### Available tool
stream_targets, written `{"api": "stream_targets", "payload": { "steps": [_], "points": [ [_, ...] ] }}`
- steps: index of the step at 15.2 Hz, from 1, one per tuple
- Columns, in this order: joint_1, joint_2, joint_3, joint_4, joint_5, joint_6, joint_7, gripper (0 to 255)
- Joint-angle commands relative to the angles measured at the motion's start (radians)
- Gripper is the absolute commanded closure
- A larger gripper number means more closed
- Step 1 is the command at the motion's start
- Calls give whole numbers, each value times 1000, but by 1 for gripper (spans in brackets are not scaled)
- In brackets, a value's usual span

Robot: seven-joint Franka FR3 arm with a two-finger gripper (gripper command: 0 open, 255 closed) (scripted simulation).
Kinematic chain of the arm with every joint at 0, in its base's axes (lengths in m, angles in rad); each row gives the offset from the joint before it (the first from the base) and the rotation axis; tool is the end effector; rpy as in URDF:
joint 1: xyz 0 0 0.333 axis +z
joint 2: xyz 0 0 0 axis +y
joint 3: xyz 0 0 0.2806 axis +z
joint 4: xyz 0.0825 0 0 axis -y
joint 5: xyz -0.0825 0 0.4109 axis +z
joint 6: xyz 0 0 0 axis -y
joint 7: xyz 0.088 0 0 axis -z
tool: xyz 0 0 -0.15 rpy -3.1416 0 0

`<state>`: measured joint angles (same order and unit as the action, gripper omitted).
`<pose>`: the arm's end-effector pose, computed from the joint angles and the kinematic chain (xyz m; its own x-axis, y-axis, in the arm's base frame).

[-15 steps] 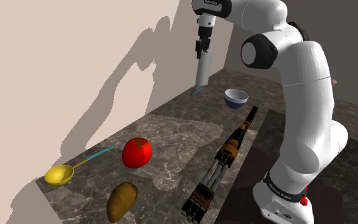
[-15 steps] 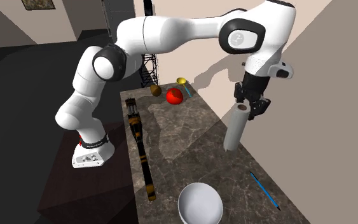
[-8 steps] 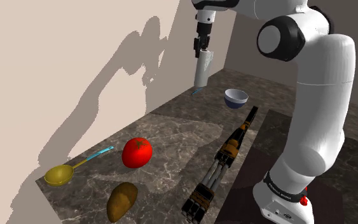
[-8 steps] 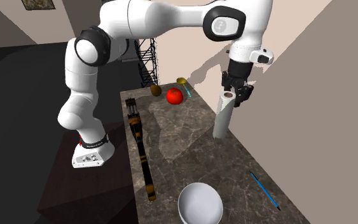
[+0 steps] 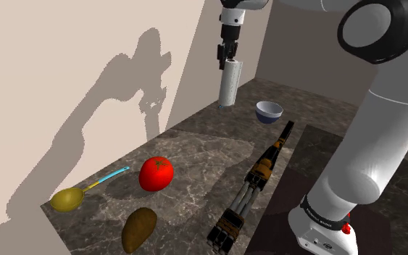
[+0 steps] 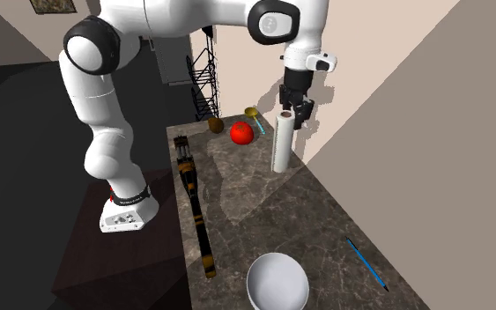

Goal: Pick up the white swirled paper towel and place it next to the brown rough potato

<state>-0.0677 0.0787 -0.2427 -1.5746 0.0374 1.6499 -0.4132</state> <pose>0.5814 -0.1770 0.5057 0.9949 0.1003 0.0064 0.1004 -0.9948 -0.0173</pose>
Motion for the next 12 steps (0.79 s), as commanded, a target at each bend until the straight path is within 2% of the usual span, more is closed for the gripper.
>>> {"api": "stream_targets", "payload": {
  "steps": [1,12],
  "points": [
    [24,-63,18,-57,-16,-3,44,255],
    [128,-312,156,-274,-40,-29,290,255]
  ]
}}
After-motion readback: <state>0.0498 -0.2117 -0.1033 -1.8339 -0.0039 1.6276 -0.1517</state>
